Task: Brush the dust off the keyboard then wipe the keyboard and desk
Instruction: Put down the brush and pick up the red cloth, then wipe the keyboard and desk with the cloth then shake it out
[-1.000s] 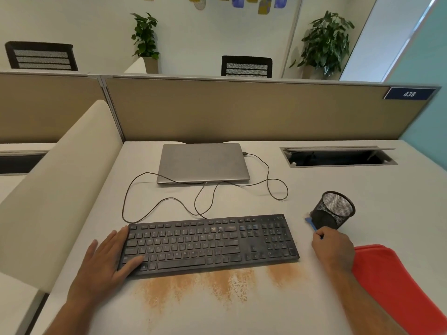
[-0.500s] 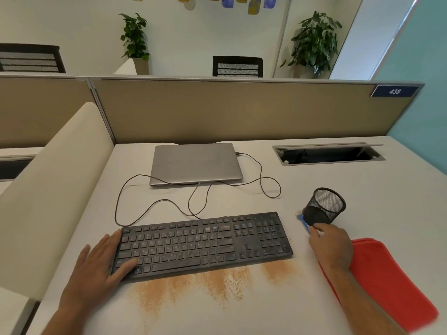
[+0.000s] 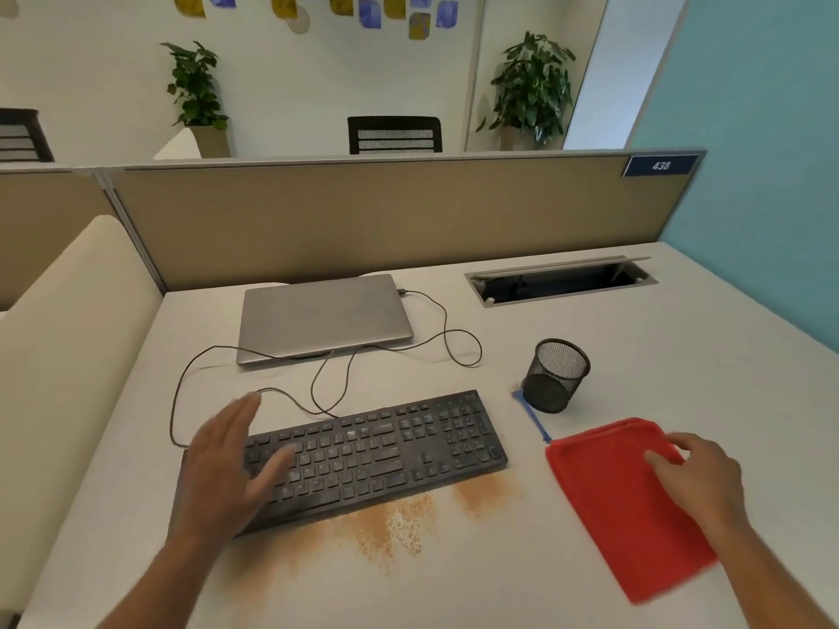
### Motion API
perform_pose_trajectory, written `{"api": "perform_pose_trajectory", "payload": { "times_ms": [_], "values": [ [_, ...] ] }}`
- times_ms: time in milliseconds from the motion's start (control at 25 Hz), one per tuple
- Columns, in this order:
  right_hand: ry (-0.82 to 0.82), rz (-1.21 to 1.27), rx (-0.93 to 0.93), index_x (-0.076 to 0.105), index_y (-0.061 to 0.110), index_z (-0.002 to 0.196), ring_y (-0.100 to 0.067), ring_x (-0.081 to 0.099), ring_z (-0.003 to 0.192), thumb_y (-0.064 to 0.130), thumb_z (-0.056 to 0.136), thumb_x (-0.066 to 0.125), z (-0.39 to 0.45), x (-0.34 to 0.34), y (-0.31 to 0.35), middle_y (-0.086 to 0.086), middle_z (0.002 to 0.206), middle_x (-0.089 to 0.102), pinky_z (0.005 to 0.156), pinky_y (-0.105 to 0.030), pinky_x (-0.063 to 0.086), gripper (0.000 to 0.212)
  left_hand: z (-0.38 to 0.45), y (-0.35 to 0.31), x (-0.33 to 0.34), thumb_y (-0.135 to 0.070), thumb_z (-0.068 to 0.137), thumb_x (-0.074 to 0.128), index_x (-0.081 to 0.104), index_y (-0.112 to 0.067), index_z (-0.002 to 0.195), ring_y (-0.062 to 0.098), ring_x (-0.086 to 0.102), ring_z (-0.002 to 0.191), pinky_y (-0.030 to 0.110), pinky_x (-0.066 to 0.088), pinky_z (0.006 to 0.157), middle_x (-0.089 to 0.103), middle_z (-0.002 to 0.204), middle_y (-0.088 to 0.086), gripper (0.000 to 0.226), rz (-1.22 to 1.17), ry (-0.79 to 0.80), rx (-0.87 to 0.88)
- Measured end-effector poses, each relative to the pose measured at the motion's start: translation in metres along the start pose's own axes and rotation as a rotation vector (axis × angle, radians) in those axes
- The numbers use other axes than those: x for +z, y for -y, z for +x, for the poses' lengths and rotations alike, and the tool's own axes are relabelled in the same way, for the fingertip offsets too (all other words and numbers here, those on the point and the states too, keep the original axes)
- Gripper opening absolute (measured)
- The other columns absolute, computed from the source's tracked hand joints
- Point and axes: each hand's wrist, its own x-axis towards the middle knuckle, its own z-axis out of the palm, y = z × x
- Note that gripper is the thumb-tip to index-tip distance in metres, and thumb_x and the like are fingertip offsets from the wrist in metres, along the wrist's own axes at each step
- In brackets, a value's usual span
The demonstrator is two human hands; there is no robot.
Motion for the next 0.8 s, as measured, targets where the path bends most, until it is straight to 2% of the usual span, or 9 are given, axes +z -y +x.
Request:
{"api": "perform_pose_trajectory", "payload": {
  "times_ms": [80, 160, 280, 400, 520, 640, 720, 800],
  "values": [
    [0.019, -0.016, 0.059, 0.063, 0.025, 0.114, -0.034, 0.055, 0.110, 0.041, 0.072, 0.071, 0.000, -0.003, 0.002, -0.005, 0.117, 0.064, 0.091, -0.046, 0.047, 0.045, 0.020, -0.062, 0.032, -0.073, 0.089, 0.044, 0.042, -0.014, 0.149, 0.017, 0.039, 0.139, 0.040, 0.032, 0.114, 0.047, 0.150, 0.005, 0.084, -0.142, 0.032, 0.082],
    [0.041, -0.058, 0.105, 0.059, 0.026, 0.120, -0.034, 0.051, 0.115, 0.043, 0.072, 0.070, 0.001, -0.003, 0.003, -0.005, 0.122, 0.060, 0.092, -0.047, 0.044, 0.053, 0.026, -0.129, 0.070, -0.069, 0.089, 0.049, 0.039, -0.020, 0.151, 0.008, 0.035, 0.140, 0.037, 0.032, 0.116, 0.044, 0.152, -0.002, 0.079, -0.293, 0.161, 0.099],
    [0.139, -0.050, 0.160, 0.050, 0.026, 0.130, -0.032, 0.046, 0.120, 0.044, 0.071, 0.067, 0.007, -0.003, -0.004, -0.003, 0.128, 0.055, 0.095, -0.047, 0.040, 0.064, 0.014, -0.228, 0.114, -0.063, 0.089, 0.057, 0.035, -0.026, 0.152, 0.009, 0.034, 0.140, 0.038, 0.033, 0.117, 0.041, 0.153, -0.006, 0.077, -0.423, 0.415, 0.070],
    [0.193, -0.077, 0.167, 0.046, 0.026, 0.133, -0.029, 0.046, 0.120, 0.041, 0.069, 0.066, 0.013, -0.004, -0.011, -0.001, 0.128, 0.053, 0.095, -0.045, 0.039, 0.068, -0.006, -0.296, 0.149, -0.058, 0.086, 0.065, 0.040, -0.025, 0.147, 0.012, 0.042, 0.131, 0.035, 0.037, 0.113, 0.045, 0.142, -0.006, 0.074, -0.467, 0.620, -0.080],
    [0.212, -0.052, 0.155, 0.052, 0.025, 0.124, -0.027, 0.052, 0.113, 0.037, 0.066, 0.068, 0.018, -0.005, -0.016, -0.001, 0.120, 0.057, 0.090, -0.040, 0.043, 0.061, -0.015, -0.326, 0.177, -0.065, 0.070, 0.069, 0.046, -0.022, 0.133, 0.018, 0.057, 0.115, 0.039, 0.050, 0.099, 0.055, 0.125, -0.002, 0.080, -0.534, 0.698, -0.366],
    [0.297, 0.048, 0.181, 0.060, 0.025, 0.099, -0.021, 0.062, 0.093, 0.038, 0.055, 0.071, 0.029, -0.007, -0.023, 0.004, 0.096, 0.066, 0.083, -0.036, 0.050, 0.048, -0.008, -0.341, 0.191, -0.062, 0.060, 0.073, 0.040, -0.018, 0.126, 0.023, 0.061, 0.108, 0.041, 0.056, 0.091, 0.055, 0.120, 0.003, 0.086, -0.573, 0.716, -0.582],
    [0.360, 0.094, 0.161, 0.065, 0.022, 0.088, -0.016, 0.064, 0.078, 0.033, 0.053, 0.075, 0.037, -0.011, -0.024, 0.005, 0.081, 0.068, 0.077, -0.035, 0.054, 0.038, -0.003, -0.344, 0.195, -0.053, 0.066, 0.076, 0.038, -0.016, 0.121, 0.024, 0.062, 0.103, 0.040, 0.057, 0.087, 0.056, 0.115, 0.003, 0.077, -0.577, 0.693, -0.647],
    [0.404, 0.134, 0.128, 0.064, 0.022, 0.085, -0.016, 0.063, 0.078, 0.023, 0.057, 0.079, 0.044, -0.015, -0.022, 0.003, 0.081, 0.067, 0.077, -0.034, 0.053, 0.032, 0.001, -0.344, 0.199, -0.040, 0.075, 0.076, 0.040, -0.014, 0.117, 0.022, 0.062, 0.097, 0.036, 0.056, 0.084, 0.058, 0.109, 0.002, 0.062, -0.546, 0.674, -0.666]
  ]
}}
